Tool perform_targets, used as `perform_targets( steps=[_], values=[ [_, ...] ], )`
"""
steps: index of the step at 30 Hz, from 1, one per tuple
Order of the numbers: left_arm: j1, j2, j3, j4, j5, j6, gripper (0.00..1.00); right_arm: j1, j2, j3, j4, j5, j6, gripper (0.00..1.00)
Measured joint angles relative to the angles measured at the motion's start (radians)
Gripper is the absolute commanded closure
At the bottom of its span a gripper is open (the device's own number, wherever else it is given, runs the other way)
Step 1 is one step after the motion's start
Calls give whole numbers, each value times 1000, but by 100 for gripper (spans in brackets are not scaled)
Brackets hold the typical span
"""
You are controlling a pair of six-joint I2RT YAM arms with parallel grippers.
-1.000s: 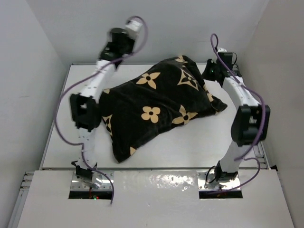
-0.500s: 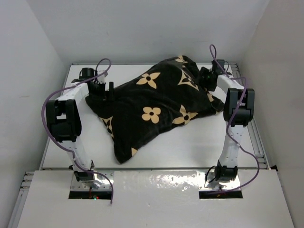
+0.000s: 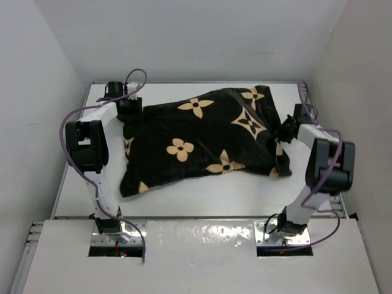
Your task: Put the pillow into the pillowcase
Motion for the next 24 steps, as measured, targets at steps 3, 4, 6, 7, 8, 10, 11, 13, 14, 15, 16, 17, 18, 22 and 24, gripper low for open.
perform_targets(
  steps=[3,4,6,7,8,10,11,13,14,15,16,17,18,22,24],
  values=[
    [2,64,110,26,-53,51,56,-55,-183,-158,-10,-6,19,100],
    [2,90,153,37,-69,63,54,-69,-230,-195,-19,-12,21,100],
    [2,116,201,64,-91,82,51,-87,-293,-237,-39,-28,21,99],
    [2,116,204,72,-99,90,49,-94,-304,-242,-46,-36,20,97],
    [2,111,200,78,-105,95,48,-105,-307,-242,-49,-44,17,89],
    [2,90,169,95,-116,100,48,-137,-292,-226,-64,-55,7,66],
    [2,76,150,100,-123,101,47,-159,-276,-207,-84,-45,-7,44],
    [8,46,120,101,-138,99,43,-210,-241,-166,-124,-21,-35,29],
    [14,32,110,99,-142,98,41,-227,-232,-151,-137,-8,-47,20],
    [22,17,99,98,-146,93,38,-237,-229,-136,-155,14,-64,19],
    [32,-1,88,93,-149,92,33,-231,-230,-121,-177,35,-85,18],
    [43,-19,75,88,-150,91,31,-212,-233,-103,-195,52,-104,19],
    [53,-34,68,80,-152,89,29,-183,-234,-80,-214,72,-122,21],
    [90,-65,84,32,-153,80,24,12,-216,87,-262,156,-194,55],
    [98,-65,111,13,-153,79,24,92,-181,181,-236,158,-203,88]
  ],
)
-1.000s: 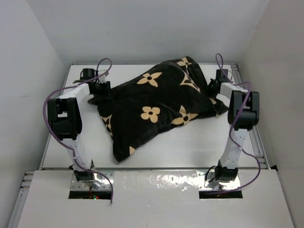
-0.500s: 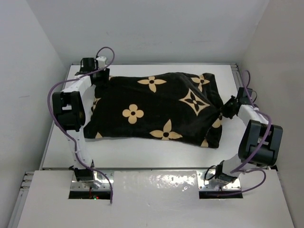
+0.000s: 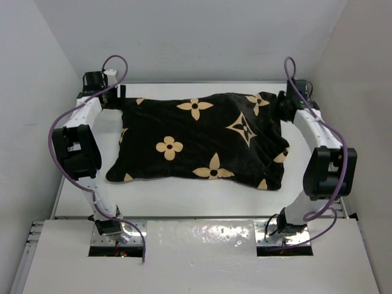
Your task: Put the pillow into the pillowcase
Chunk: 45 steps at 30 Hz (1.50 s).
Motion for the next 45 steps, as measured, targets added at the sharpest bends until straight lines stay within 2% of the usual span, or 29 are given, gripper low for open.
perform_targets(
  steps=[2,10,14,17,19,20,22,25,26,27,29,30,31,34,39,40,41,42,43,44,45],
  values=[
    [7,0,36,-24,0,0,23,40,64,100,24,-12,26,99],
    [8,17,101,-51,11,31,23,5,553,525,95,-54,232,100],
    [17,66,101,-73,2,39,23,-8,762,583,175,-108,380,100],
    [31,100,101,-99,-6,47,23,-17,830,600,324,-152,507,100],
    [35,113,97,-115,-7,50,23,-16,866,619,397,-146,565,98],
    [37,116,93,-119,-8,51,23,-15,887,645,416,-147,588,92],
    [37,118,84,-127,-9,51,23,-11,935,719,448,-132,608,86],
    [42,118,71,-126,-10,50,23,-10,970,800,464,-127,599,61],
    [42,118,70,-126,-10,50,23,-10,965,802,473,-131,588,51],
    [43,118,69,-125,-9,50,22,-10,954,797,481,-141,560,34],
    [49,118,69,-115,-5,49,22,-9,895,745,471,-167,498,22],
    [53,116,67,-109,-1,48,22,-6,847,701,449,-180,457,6],
    [60,114,64,-103,2,45,22,-2,788,651,420,-187,419,1],
    [85,91,39,-79,24,27,22,11,529,416,344,-189,309,1],
    [126,12,-47,-42,85,-16,22,94,-78,-164,329,-85,225,1],
    [130,-8,-67,-39,96,-25,22,118,-186,-251,298,-68,215,3],
    [133,-26,-85,-31,108,-30,22,131,-258,-310,289,-55,206,11],
    [134,-42,-103,-23,117,-31,22,135,-325,-366,264,-38,196,36],
    [134,-63,-122,-19,128,-32,22,134,-381,-416,236,-23,180,76],
    [130,-83,-142,-15,137,-33,22,127,-433,-468,210,-9,174,100],
    [127,-102,-160,-14,145,-33,22,123,-477,-514,172,5,173,100]
  ],
)
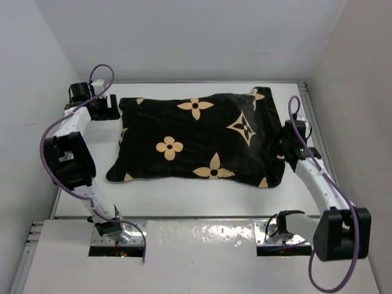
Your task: Put the pillow into the pillowcase
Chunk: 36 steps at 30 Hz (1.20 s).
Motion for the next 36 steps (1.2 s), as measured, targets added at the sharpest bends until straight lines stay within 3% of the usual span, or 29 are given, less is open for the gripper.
perform_targets(
  steps=[1,2,5,15,18,19,20,21,25,28,29,30,32,33,34,36],
  values=[
    [-4,-17,-13,0,9,0,22,-5,-33,-40,-20,14,4,91],
    [-6,-34,-28,7,19,0,22,-6,-60,-76,-55,30,1,62],
    [-10,-75,-67,16,48,0,22,-2,-78,-136,-151,50,-16,55],
    [13,-170,-150,6,100,29,22,1,93,-138,-191,101,-42,57],
    [30,-176,-164,-2,105,32,22,0,178,-103,-190,134,-45,71],
    [35,-176,-167,-4,108,33,22,-1,199,-97,-188,144,-43,90],
    [42,-176,-167,-10,111,34,22,-3,212,-97,-187,157,-34,98],
    [47,-176,-167,-13,114,34,22,-8,217,-100,-190,169,-27,100],
    [66,-177,-167,-23,126,35,22,-45,111,-196,-176,217,52,100],
    [77,-177,-164,-31,142,35,22,-194,-107,-310,-177,231,140,99],
    [80,-177,-162,-34,145,37,22,-258,-190,-343,-180,245,175,95],
    [82,-177,-159,-35,150,37,22,-306,-251,-370,-183,257,209,74],
    [82,-177,-150,-38,158,37,22,-371,-339,-404,-193,264,282,45],
    [82,-177,-145,-39,162,37,22,-399,-367,-421,-201,265,310,15],
    [82,-177,-138,-40,167,37,22,-430,-387,-438,-208,267,345,2],
    [82,-177,-124,-43,172,38,22,-492,-419,-472,-238,275,390,1]
  ],
)
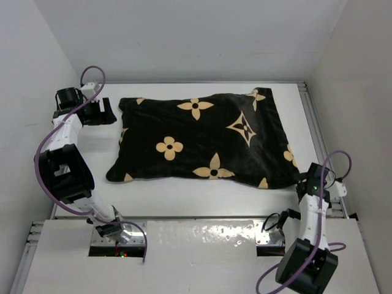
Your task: Put the pillow into the pillowcase
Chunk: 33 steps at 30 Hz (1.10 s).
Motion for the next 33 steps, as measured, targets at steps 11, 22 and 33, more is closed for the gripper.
perform_targets(
  steps=[11,22,33],
  values=[
    [61,-10,17,-41,-2,26,22,-58,101,281,40,-247,-261,1],
    [144,-179,16,-57,-93,51,21,-55,358,674,-150,-492,-449,1],
    [144,-294,-84,-108,-114,64,21,-40,290,628,-195,-585,-537,1]
  ],
)
